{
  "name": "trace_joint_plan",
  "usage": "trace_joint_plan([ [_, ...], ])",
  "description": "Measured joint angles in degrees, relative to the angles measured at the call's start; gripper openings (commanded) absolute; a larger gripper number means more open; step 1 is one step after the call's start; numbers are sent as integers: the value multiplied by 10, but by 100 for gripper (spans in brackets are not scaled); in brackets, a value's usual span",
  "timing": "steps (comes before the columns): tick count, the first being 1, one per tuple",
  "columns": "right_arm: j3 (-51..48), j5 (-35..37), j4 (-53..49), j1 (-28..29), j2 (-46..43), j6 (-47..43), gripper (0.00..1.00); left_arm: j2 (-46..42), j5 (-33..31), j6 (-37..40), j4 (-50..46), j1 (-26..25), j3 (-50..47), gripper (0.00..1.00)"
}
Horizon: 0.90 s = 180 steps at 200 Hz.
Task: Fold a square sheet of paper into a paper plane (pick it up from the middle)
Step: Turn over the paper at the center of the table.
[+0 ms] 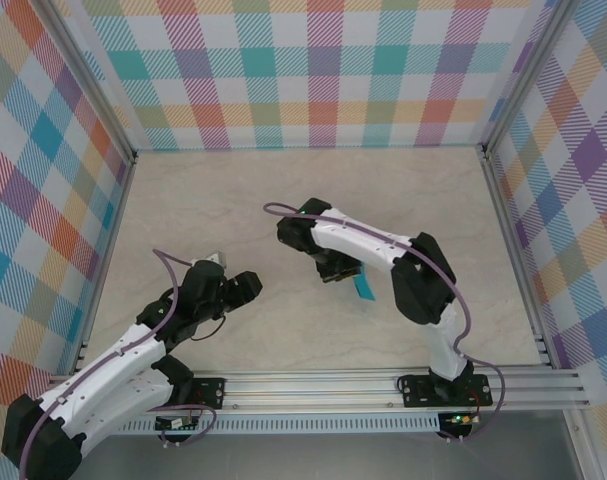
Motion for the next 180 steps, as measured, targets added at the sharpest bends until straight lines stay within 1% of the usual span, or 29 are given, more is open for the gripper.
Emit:
trace_joint_plan([
  [17,14,-3,-17,13,13,11,11,-4,10,4,-5,0,0,72],
  [40,40,-2,-29,15,12,17,13,-14,20,6,-16,0,0,72],
  [90,43,-4,-41,14,12,14,13,-19,37,4,-16,1,0,73],
  [137,73,-3,-46,14,14,11,13,-20,35,3,-29,2,0,73],
  [168,87,-3,-47,14,32,10,13,-30,20,3,-50,4,1,73],
  [180,97,-9,-47,15,49,9,17,-34,11,3,-63,7,2,73],
])
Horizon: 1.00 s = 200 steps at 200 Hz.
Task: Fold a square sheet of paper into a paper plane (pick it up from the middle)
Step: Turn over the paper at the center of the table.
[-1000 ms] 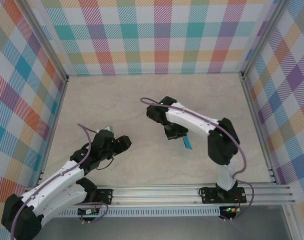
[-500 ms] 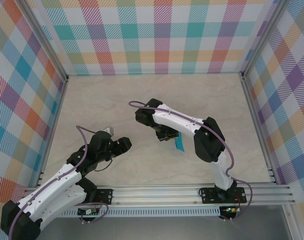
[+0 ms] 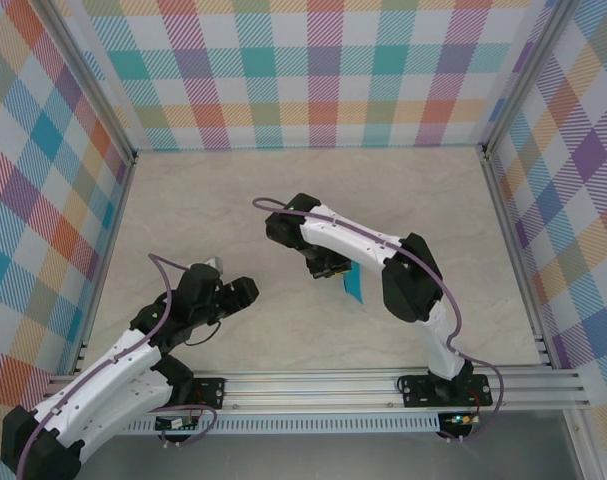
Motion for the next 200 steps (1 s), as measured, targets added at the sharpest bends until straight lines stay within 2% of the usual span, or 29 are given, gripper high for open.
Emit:
trace_joint_plan([
  [33,10,-38,13,8,47,-14,25,-15,-18,0,-38,1,13,73],
  [57,-8,-94,61,10,46,-28,30,-36,-25,0,-62,1,21,73],
  [72,-24,-122,96,10,38,-33,37,-52,-26,0,-77,1,21,73],
  [86,-54,-153,139,10,19,-43,40,-64,-24,-1,-86,1,21,73],
  [102,-98,-187,191,10,-16,-57,50,-75,-15,-4,-87,2,20,73],
  [140,-220,-262,310,11,-141,-85,58,-78,2,-16,-83,2,5,73],
  [163,-294,-288,384,8,-227,-96,56,-78,5,-22,-82,2,2,74],
  [185,-389,-329,460,-13,-312,-98,39,-78,6,-31,-66,2,-7,73],
  [200,-461,-368,517,-56,-357,-98,31,-70,13,-40,-35,2,-26,71],
])
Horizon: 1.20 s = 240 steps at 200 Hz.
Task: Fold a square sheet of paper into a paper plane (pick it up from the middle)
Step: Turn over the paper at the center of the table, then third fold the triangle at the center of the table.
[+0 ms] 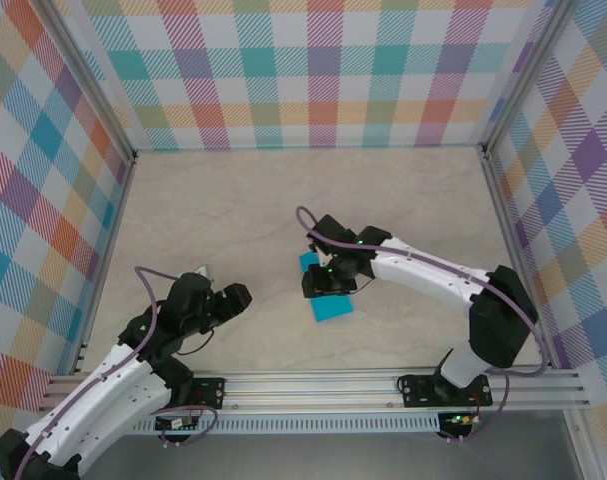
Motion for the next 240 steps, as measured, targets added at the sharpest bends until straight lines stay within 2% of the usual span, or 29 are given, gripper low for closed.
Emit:
trace_joint_plan([
  [12,-45,-33,41,-36,-12,4,25,21,8,-7,25,0,-13,70],
  [32,-93,-82,97,-83,-1,7,22,77,19,-12,63,0,-16,70],
  [85,-99,-166,202,-101,56,7,25,183,38,-11,128,0,1,70],
  [124,-107,-178,253,-104,116,16,23,196,42,-6,175,0,6,71],
  [180,-180,-177,309,-104,117,41,23,195,54,10,214,0,5,73],
  [215,-198,-181,334,-107,105,68,24,234,69,15,217,-1,21,67],
  [240,-222,-181,336,-107,76,91,26,275,76,10,228,-3,45,59],
])
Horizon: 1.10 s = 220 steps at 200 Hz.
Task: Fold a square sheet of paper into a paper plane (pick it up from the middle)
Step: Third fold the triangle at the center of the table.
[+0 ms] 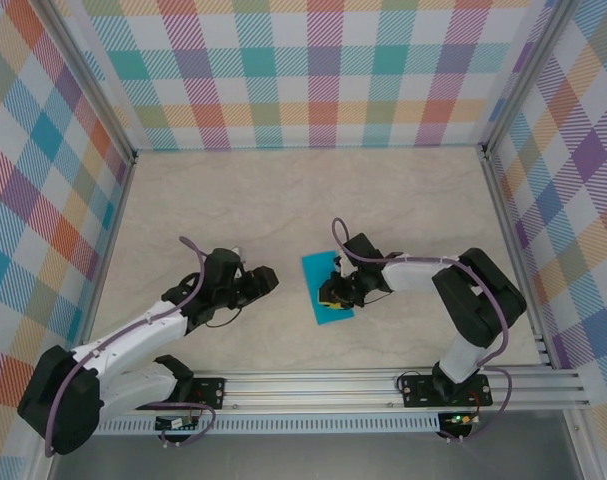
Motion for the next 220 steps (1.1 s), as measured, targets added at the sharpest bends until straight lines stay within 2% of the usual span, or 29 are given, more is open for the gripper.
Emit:
trace_joint_plan([
  [43,5,11,-40,-5,-87,0,28,110,9,-5,30,-27,73,45],
  [72,5,15,-62,-40,-126,-4,27,226,27,0,50,-41,155,32],
  [110,-11,31,-91,-77,-143,-13,39,376,47,6,68,-43,266,22],
  [142,-15,35,-110,-98,-135,-34,46,440,48,17,53,-43,300,21],
  [198,-6,15,-120,-114,-49,-83,60,462,46,30,39,-43,301,21],
  [220,11,9,-129,-120,-40,-104,62,473,50,30,42,-43,303,20],
])
